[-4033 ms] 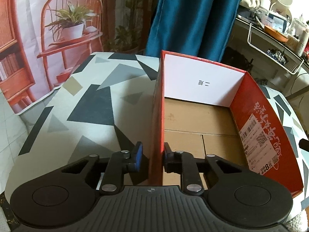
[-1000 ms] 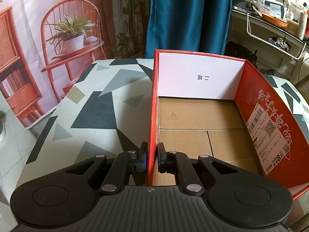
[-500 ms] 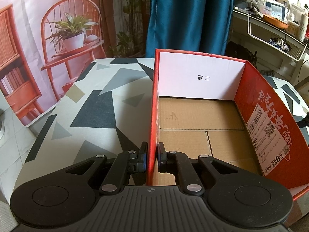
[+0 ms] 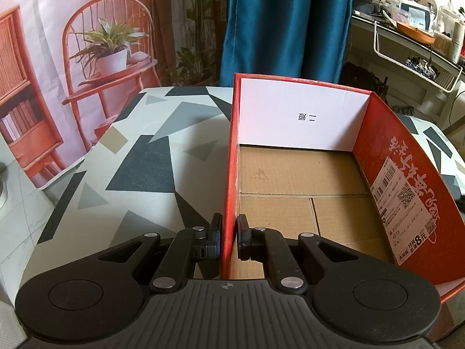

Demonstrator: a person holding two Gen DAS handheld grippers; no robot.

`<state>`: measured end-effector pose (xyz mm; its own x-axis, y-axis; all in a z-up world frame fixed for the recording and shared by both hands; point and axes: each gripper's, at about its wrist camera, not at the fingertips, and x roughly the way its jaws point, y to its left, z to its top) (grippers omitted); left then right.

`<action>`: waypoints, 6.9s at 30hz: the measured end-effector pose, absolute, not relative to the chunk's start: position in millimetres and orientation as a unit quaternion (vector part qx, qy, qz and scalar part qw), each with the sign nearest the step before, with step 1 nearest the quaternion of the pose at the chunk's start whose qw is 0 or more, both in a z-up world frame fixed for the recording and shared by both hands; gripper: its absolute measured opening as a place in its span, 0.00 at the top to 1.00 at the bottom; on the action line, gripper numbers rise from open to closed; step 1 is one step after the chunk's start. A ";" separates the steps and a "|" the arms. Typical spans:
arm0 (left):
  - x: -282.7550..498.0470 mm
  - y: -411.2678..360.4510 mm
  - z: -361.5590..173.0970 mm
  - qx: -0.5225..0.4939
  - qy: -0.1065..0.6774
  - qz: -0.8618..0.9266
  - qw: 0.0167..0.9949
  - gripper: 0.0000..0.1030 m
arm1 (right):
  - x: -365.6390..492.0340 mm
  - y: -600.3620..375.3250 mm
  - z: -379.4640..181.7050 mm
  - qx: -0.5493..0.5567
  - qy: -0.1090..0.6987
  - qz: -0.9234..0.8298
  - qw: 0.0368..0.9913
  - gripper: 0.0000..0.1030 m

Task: Organize rigid objects
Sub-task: 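Close the right gripper on the lavender ONEGSICH stick, then lift the lavender stick with the right gripper and release it into the red box, then return the right tool to the items and lower it over the red-capped marker, then close the right gripper on the red-capped white marker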

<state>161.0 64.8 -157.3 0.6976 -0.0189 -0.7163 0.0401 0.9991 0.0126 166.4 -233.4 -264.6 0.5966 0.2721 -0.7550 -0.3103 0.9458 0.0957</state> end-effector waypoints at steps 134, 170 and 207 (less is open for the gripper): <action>168.8 72.3 -165.6 0.002 0.399 -0.027 0.917 0.89 | 139.4 -197.6 -267.9 0.034 0.399 -0.018 0.916 0.60; 168.6 67.8 -167.3 0.008 0.400 -0.022 0.916 0.89 | 134.6 -207.3 -278.5 0.002 0.334 -0.011 0.942 0.84; 169.6 69.3 -168.2 0.011 0.390 -0.030 0.920 0.89 | 139.0 -215.7 -216.9 0.015 0.264 0.011 0.964 0.88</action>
